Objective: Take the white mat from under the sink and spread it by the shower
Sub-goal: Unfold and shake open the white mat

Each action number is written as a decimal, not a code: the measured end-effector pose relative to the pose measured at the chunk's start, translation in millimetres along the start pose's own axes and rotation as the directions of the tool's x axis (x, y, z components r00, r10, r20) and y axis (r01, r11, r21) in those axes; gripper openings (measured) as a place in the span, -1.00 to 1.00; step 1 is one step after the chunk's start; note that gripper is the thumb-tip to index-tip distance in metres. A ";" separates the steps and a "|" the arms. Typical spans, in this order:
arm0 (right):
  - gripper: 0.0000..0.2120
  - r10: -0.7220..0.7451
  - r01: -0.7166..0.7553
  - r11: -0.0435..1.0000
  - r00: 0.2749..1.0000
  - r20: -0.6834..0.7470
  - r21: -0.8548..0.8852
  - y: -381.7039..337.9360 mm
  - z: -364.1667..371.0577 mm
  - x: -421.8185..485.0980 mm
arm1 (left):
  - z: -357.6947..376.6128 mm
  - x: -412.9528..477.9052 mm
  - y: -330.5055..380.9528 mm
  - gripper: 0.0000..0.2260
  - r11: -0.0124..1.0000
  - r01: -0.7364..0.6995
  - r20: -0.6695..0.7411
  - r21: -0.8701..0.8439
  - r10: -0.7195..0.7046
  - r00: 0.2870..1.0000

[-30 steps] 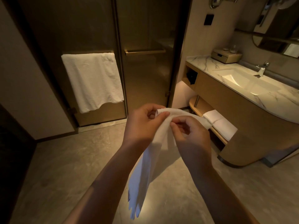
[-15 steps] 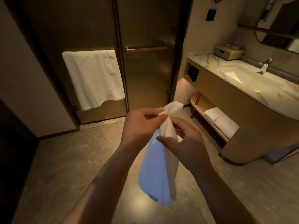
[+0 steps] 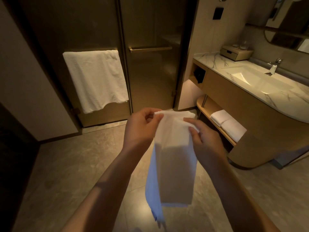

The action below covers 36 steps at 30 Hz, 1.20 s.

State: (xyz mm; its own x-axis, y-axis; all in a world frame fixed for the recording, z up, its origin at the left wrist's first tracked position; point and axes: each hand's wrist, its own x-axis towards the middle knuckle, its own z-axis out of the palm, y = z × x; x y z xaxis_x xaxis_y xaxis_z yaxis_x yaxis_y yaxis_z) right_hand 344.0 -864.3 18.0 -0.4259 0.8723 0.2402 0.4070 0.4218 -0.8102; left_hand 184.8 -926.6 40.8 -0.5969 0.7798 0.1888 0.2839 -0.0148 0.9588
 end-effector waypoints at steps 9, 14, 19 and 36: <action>-0.69 0.103 -0.129 0.980 0.980 -0.173 -0.149 41.7 -37.6 7.2 | -10.1 4.6 -3.4 -0.92 0.986 -0.101 -0.110 0.134 0.116 0.987; -0.66 0.142 -0.171 0.968 0.977 -0.157 -0.185 47.2 -40.5 5.6 | -9.4 5.6 -0.3 -0.91 0.979 -0.142 -0.085 0.146 0.156 0.984; -0.67 0.077 -0.105 0.978 0.985 -0.154 -0.183 33.4 -35.8 5.2 | -3.9 2.9 5.5 -0.91 0.961 -0.197 -0.014 0.192 0.204 0.979; -0.84 -0.261 0.258 0.965 0.958 -0.118 -0.038 -12.9 22.2 4.7 | -3.1 -7.4 1.6 -0.91 0.910 -0.312 0.171 0.274 0.273 0.947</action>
State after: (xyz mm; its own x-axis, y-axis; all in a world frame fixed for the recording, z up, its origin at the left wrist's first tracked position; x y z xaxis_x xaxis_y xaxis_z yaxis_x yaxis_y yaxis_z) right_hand 318.8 -871.1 17.7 -0.4188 0.7548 0.5049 0.3136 0.6419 -0.6997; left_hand 187.4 -934.4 41.6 -0.3594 0.8409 0.4046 0.6505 -0.0852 0.7547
